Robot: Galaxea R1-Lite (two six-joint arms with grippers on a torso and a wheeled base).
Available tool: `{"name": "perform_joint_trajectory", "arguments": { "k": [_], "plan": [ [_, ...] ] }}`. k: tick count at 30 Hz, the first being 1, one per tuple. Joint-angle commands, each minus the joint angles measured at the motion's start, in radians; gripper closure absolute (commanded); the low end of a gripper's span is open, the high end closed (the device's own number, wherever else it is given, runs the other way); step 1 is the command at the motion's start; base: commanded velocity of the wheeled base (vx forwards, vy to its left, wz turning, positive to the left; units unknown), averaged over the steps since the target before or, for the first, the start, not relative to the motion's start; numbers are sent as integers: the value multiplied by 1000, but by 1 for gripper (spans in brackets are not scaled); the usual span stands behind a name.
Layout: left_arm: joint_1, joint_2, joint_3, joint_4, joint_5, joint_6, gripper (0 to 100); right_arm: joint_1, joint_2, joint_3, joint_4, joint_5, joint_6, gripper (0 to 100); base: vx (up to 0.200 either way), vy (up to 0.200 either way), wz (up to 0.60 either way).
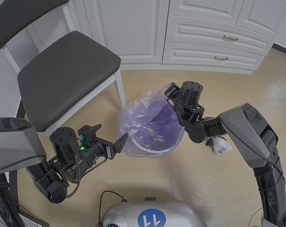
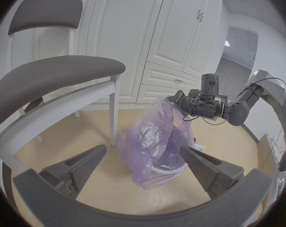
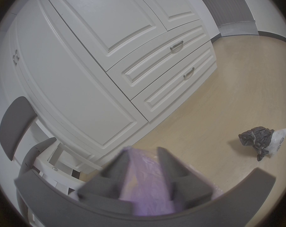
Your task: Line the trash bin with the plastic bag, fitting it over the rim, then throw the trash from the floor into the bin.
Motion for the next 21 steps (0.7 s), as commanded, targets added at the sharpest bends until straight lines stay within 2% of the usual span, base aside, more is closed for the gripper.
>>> {"name": "perform_joint_trajectory", "arguments": {
  "k": [1,8,13,16,19,20,21],
  "plan": [
    [-1,2,3,-1,0,-1,0,0,-13,5,-1,0,0,0,0,0,0],
    [-3,7,5,-1,0,1,0,6,-51,80,-48,15,-2,0,0,0,0],
    [-3,7,5,-1,0,1,0,6,-99,169,-107,55,-54,0,0,0,0],
    [-6,10,5,-1,-1,-1,0,6,-148,267,-147,104,-98,0,0,0,0],
    [-6,21,-7,-1,0,-4,0,1,-221,405,-171,190,-161,0,0,0,0],
    [-6,21,-7,-1,0,-4,0,1,-229,417,-171,199,-167,0,0,0,0],
    [-6,21,-6,-1,-1,-7,0,0,-272,494,-173,244,-200,0,0,0,0]
  ]
}}
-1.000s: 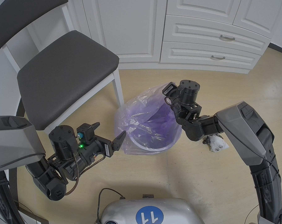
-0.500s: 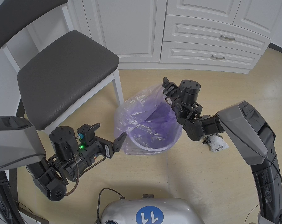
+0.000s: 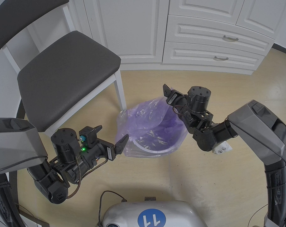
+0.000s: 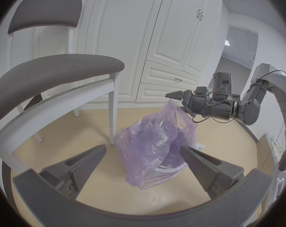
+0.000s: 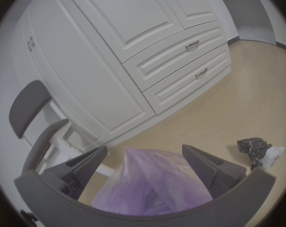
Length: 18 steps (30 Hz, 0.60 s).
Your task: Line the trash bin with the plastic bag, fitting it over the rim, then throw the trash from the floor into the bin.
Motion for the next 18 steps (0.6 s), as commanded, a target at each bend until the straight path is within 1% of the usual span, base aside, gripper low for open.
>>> {"name": "perform_joint_trajectory", "arguments": {
  "k": [1,3,6,9,12,14,15,16,18],
  "plan": [
    [-3,14,-6,-1,-1,-6,0,-5,-166,230,-27,124,-94,0,0,0,0],
    [-11,28,-8,-1,-1,-6,0,-7,-194,274,-26,147,-120,0,0,0,0],
    [-25,57,-18,-1,-1,-6,0,-5,-206,288,-27,148,-146,0,0,0,0],
    [-40,115,-48,-1,3,0,0,-10,-231,334,-7,148,-198,0,0,0,0],
    [-42,178,-86,1,1,8,0,-30,-258,402,48,151,-295,0,0,0,0],
    [-39,229,-127,1,-4,30,0,-42,-281,446,119,151,-375,0,0,0,0],
    [-39,235,-135,1,-5,34,0,-43,-285,451,123,153,-381,0,0,0,0],
    [-33,284,-192,6,-5,59,0,-45,-278,457,134,154,-395,0,0,0,0],
    [-28,319,-241,19,-5,71,0,-45,-268,455,143,154,-399,0,0,0,0]
  ]
}}
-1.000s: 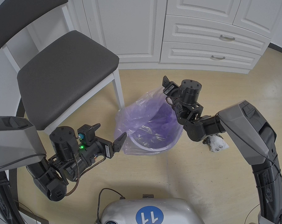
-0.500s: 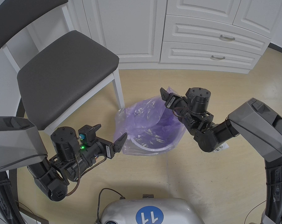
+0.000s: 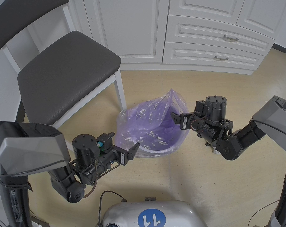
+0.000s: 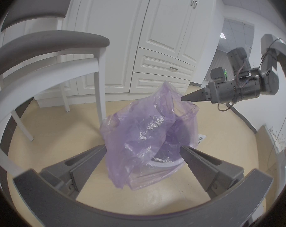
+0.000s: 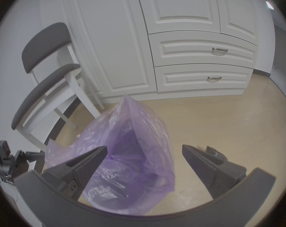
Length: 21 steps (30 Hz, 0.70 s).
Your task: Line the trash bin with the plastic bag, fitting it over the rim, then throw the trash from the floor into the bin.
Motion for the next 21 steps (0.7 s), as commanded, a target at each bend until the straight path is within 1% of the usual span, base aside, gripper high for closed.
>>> {"name": "perform_joint_trajectory", "arguments": {
  "k": [1,3,4,5,7,11,15,17,21],
  "plan": [
    [10,159,-148,42,-2,39,0,-15,-17,38,27,3,-26,0,0,0,0],
    [13,164,-187,92,-2,37,0,-16,-2,37,25,2,-26,0,0,0,0],
    [13,164,-190,95,-1,37,0,-16,0,35,25,2,-26,0,0,0,0],
    [19,162,-228,121,5,36,0,-15,12,30,24,2,-26,0,0,0,0],
    [33,164,-266,131,7,36,0,-16,27,18,24,2,-26,0,0,0,0],
    [60,152,-285,131,10,34,0,-19,60,-17,22,-9,-25,0,0,0,0],
    [79,139,-328,134,57,31,0,-33,81,-54,13,-20,-17,0,0,0,0],
    [94,139,-381,138,102,31,0,-45,84,-74,15,-44,-17,0,0,0,0],
    [114,139,-432,140,117,19,0,-64,89,-83,16,-47,-17,0,0,0,0]
  ]
}}
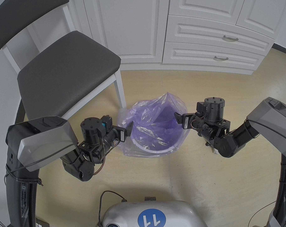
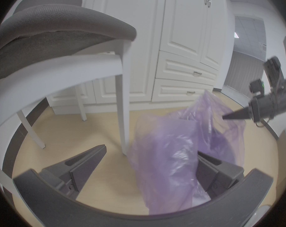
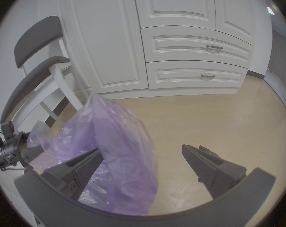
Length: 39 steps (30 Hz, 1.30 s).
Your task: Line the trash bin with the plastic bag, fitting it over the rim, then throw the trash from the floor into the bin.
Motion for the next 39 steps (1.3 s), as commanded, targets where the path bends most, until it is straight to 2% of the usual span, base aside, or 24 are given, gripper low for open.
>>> {"name": "perform_joint_trajectory", "arguments": {
  "k": [1,4,14,18,26,29,35,39],
  "plan": [
    [27,0,-72,2,18,-22,0,-27,27,-31,1,-8,1,0,0,0,0],
    [28,0,-98,2,18,-61,0,-30,61,-69,-2,-12,6,0,0,0,0],
    [59,17,-185,-1,18,-107,0,-52,133,-189,-8,-47,70,0,0,0,0],
    [81,52,-233,-1,16,-109,0,-58,166,-261,-18,-75,124,0,0,0,0],
    [93,113,-305,-1,18,-111,0,-73,192,-295,-21,-75,132,0,0,0,0],
    [91,110,-296,-8,18,-112,0,-70,180,-279,-21,-75,132,0,0,0,0],
    [74,90,-250,-21,18,-123,0,-13,39,-146,-7,-57,151,0,0,0,0],
    [71,92,-242,-40,16,-121,0,-16,48,-126,38,-27,144,0,0,0,0]
  ]
}}
